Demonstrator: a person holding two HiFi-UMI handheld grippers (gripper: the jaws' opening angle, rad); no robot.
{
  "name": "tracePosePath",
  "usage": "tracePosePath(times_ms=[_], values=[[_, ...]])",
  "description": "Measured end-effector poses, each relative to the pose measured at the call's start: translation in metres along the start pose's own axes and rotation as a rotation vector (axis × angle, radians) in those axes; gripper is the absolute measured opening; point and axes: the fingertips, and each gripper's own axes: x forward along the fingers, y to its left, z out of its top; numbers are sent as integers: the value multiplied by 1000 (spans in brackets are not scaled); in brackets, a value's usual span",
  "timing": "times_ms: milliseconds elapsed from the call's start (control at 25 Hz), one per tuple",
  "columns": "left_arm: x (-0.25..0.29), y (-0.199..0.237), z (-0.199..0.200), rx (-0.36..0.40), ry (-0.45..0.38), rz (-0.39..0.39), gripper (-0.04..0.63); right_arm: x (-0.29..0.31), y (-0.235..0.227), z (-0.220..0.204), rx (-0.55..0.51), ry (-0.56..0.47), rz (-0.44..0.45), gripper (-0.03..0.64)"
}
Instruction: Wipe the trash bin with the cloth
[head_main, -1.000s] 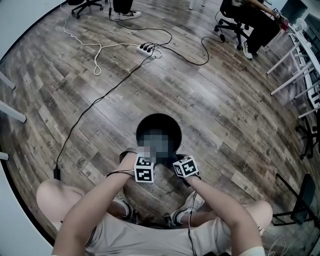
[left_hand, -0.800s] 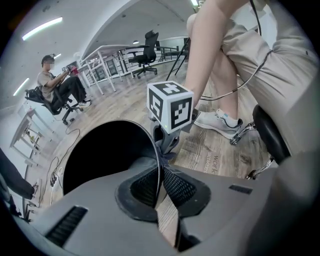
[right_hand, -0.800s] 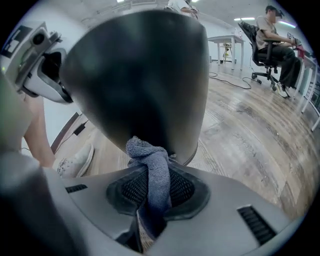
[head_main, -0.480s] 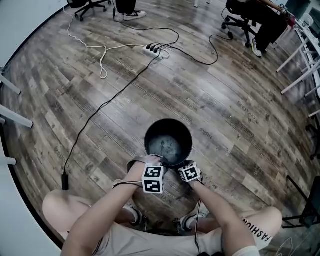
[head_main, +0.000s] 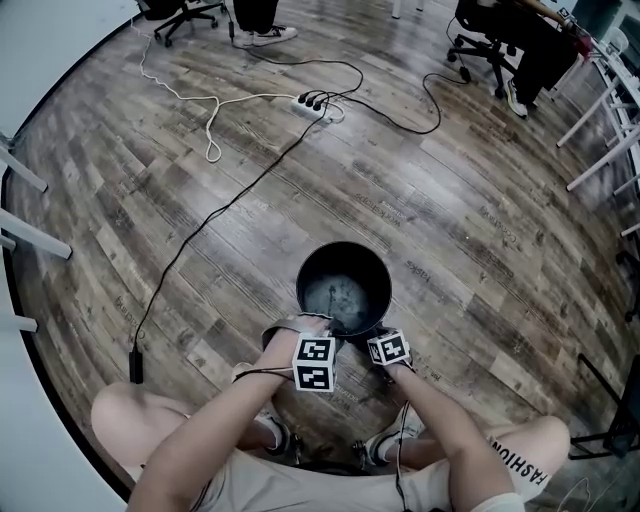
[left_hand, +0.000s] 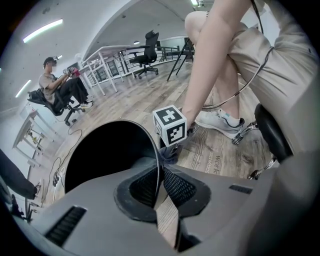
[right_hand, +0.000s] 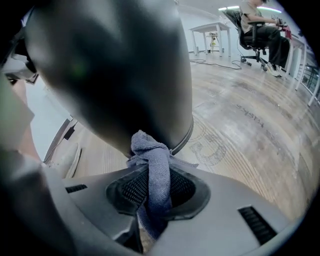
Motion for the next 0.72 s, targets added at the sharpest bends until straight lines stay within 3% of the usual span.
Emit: tracePosePath(times_ms=[120,280,520,720], values=[[-1,-5,2,18,-21,11,41,-22,10,-12,-50,65,7,84],[-6,-14,-4,38,-28,-41,133,-65,30,-14,-132,100,49,84],[-15,9,-35,118,76,17,166,-151,64,6,-301,61,128,84],[-16,12,-51,85,75,-2,164,-197,78,32,-255,8,133,84]])
